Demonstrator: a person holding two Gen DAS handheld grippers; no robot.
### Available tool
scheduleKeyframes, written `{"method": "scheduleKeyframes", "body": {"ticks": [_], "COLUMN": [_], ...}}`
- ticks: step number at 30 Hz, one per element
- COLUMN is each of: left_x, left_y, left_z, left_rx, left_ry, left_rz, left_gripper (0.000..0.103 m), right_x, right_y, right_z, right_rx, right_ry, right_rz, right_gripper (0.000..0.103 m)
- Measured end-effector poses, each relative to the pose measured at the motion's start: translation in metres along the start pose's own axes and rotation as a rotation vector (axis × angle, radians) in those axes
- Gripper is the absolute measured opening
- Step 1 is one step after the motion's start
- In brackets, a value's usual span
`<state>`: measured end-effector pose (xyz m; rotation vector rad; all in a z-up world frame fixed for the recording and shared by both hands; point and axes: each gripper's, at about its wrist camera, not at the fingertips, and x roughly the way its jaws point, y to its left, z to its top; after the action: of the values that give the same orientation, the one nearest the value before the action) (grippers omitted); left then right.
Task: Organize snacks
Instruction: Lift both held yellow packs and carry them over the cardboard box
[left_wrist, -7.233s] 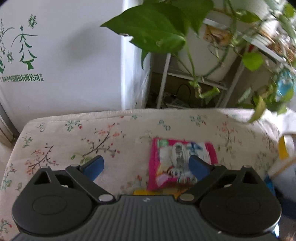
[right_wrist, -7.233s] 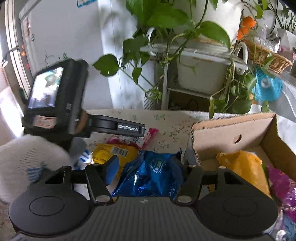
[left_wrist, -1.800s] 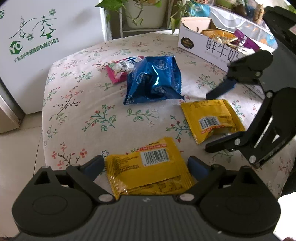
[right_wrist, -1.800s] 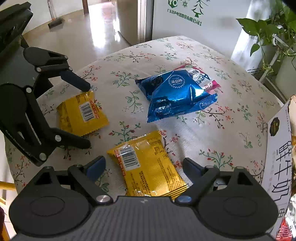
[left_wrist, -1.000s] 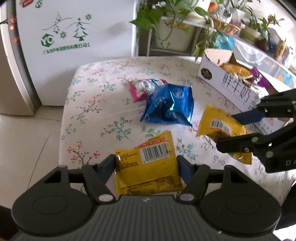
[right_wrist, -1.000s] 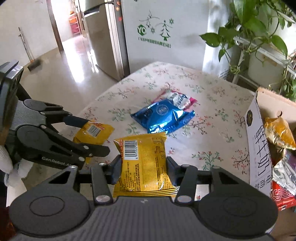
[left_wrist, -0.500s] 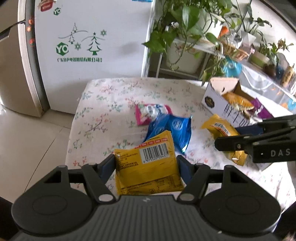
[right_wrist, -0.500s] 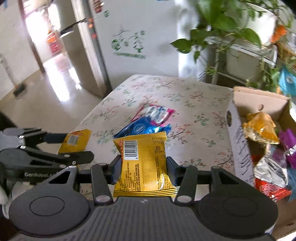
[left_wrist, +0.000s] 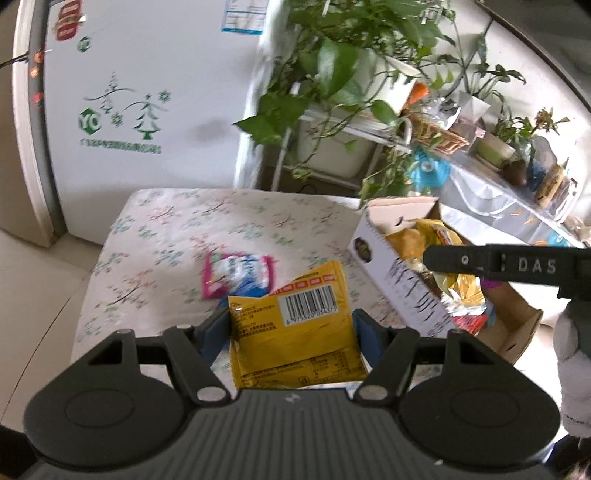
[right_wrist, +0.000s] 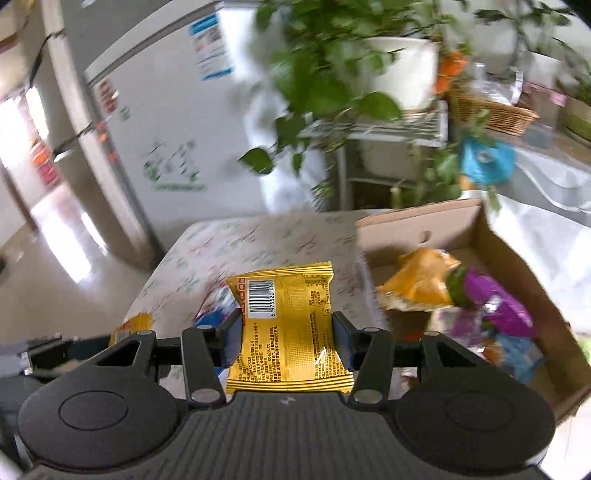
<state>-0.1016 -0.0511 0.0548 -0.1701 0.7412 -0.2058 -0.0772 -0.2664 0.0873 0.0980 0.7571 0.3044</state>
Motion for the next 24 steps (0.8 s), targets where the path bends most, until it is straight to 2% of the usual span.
{"method": "scheduleKeyframes", "body": {"ticks": [8,15,24], "left_x": [0.013,0.028,0.048], "left_y": [-0.038,-0.068,-0.106], "left_z": [0.014,0.024,0.028], "left_rx": [0.009,0.009,0.005], "left_ry": [-0.01,-0.01,0.01], "left_rz": [-0.065,-0.108,-0.169], "left_gripper": [0.07,0.07,0.07], "right_x": [-0.014,-0.031,-0.047], "right_y": [-0.027,-0.046,-0.079], "right_z": [0.008,0.013,0.021], "right_rx": [0.092,0.138,0.223], "right_ry": [-0.035,-0.08,-0.138], "right_rz": [-0.064,-0.088,-0.157], "right_gripper": [0.057,0.057,0.057]}}
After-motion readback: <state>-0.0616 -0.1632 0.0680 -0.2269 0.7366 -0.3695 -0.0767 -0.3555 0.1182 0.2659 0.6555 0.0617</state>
